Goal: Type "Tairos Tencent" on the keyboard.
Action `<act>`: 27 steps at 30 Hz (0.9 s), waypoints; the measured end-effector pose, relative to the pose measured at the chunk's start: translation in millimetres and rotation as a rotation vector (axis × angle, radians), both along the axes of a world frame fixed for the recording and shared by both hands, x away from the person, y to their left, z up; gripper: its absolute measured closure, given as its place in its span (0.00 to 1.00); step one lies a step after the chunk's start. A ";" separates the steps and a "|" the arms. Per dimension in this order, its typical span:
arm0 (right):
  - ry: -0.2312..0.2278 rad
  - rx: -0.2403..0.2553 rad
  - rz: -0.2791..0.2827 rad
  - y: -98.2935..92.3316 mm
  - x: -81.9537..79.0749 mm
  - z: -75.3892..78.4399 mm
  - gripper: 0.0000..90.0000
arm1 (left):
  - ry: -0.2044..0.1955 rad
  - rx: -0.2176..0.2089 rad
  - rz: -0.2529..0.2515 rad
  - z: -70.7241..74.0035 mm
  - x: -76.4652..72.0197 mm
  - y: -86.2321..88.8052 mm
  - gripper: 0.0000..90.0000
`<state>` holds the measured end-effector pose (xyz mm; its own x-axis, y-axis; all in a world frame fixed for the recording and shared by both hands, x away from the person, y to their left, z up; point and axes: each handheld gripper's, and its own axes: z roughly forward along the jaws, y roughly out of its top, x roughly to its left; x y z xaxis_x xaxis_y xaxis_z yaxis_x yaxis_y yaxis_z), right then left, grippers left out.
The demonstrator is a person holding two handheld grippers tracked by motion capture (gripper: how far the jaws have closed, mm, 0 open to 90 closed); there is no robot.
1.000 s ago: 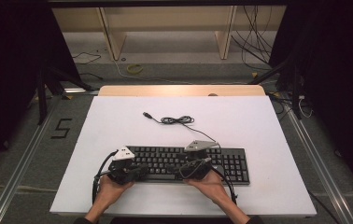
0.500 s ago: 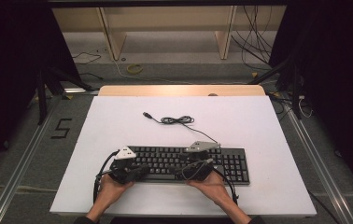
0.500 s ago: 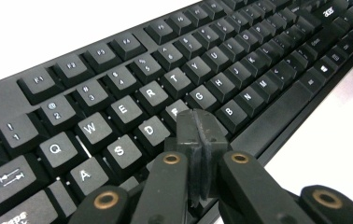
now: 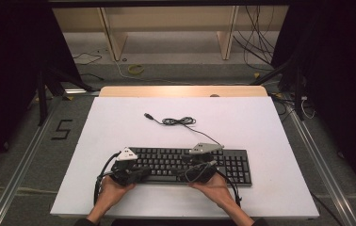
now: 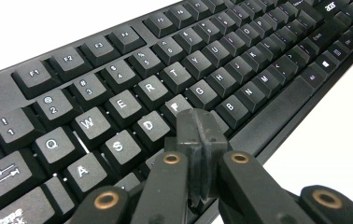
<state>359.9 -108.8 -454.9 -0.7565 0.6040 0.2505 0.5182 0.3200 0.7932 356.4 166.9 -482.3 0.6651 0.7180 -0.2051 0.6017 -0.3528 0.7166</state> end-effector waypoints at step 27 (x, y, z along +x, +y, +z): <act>0.004 0.006 0.015 -2.2 -5.3 -2.8 0.36 | -0.016 -0.110 0.103 17.0 6.8 15.2 0.51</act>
